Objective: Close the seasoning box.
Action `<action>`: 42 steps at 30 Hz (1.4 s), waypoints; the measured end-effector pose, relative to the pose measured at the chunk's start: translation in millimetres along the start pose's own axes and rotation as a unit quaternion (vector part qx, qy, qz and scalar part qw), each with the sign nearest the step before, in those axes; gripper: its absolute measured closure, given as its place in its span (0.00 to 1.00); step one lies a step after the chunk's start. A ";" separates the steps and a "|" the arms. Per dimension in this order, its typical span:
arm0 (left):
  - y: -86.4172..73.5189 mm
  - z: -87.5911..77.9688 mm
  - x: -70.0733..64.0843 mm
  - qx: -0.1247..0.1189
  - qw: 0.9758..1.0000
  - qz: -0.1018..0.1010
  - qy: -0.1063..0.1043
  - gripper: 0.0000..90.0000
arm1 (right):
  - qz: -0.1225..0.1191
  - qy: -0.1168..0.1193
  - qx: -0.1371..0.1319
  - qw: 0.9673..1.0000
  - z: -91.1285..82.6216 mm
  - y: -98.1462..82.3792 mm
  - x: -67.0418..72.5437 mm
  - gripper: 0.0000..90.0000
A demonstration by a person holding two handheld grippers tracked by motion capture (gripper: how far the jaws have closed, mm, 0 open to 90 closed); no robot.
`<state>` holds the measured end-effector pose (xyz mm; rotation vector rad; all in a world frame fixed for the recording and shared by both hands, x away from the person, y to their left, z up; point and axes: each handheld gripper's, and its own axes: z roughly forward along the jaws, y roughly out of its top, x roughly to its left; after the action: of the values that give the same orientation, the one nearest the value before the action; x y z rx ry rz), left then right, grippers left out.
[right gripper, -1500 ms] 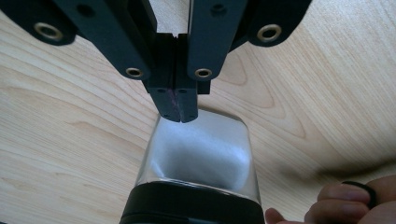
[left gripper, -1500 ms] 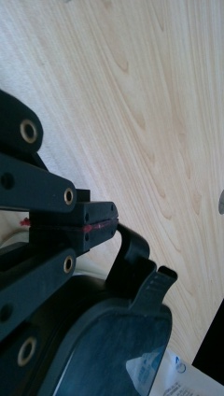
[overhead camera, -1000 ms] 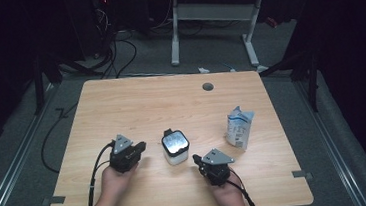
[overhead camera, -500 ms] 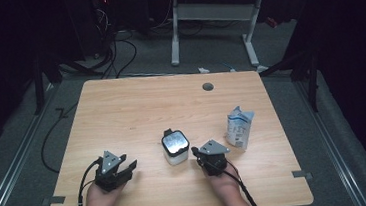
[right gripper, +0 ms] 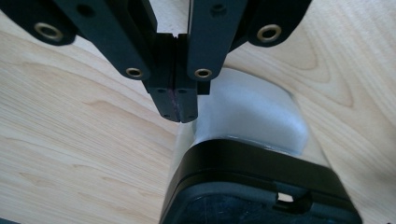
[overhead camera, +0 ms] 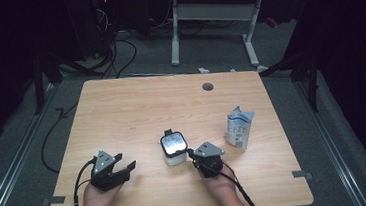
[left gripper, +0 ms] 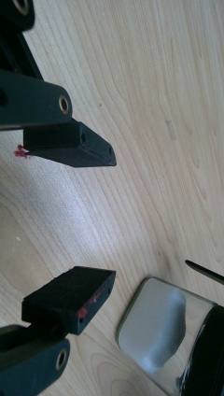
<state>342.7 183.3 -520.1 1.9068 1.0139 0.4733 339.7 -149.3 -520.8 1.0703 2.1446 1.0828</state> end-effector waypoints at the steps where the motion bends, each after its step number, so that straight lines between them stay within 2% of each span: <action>1: 0.0 0.0 0.2 0.002 1.000 0.000 -0.001 0.43 | -0.001 0.001 -0.001 1.000 -0.3 -0.1 1.3 1.00; 14: -0.6 0.6 -0.2 0.003 1.000 -0.001 -0.005 0.43 | -0.005 0.014 -0.007 1.000 -5.1 -1.3 13.6 1.00; 27: -0.7 1.0 -0.9 0.005 1.000 0.000 -0.008 0.43 | -0.010 0.017 -0.010 1.000 -7.9 -2.1 21.0 1.00; 36: -0.5 0.4 -0.6 0.006 1.000 0.000 -0.010 0.44 | -0.008 0.016 -0.014 1.000 -10.6 -2.2 19.3 0.99; 42: -0.8 -0.7 0.7 0.006 1.000 -0.002 -0.010 0.44 | 0.004 0.002 -0.014 1.000 -16.6 -6.0 5.6 0.96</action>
<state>342.3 184.4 -520.5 1.9155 1.0086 0.4457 322.2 -154.1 -517.0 1.0660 2.1246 1.1162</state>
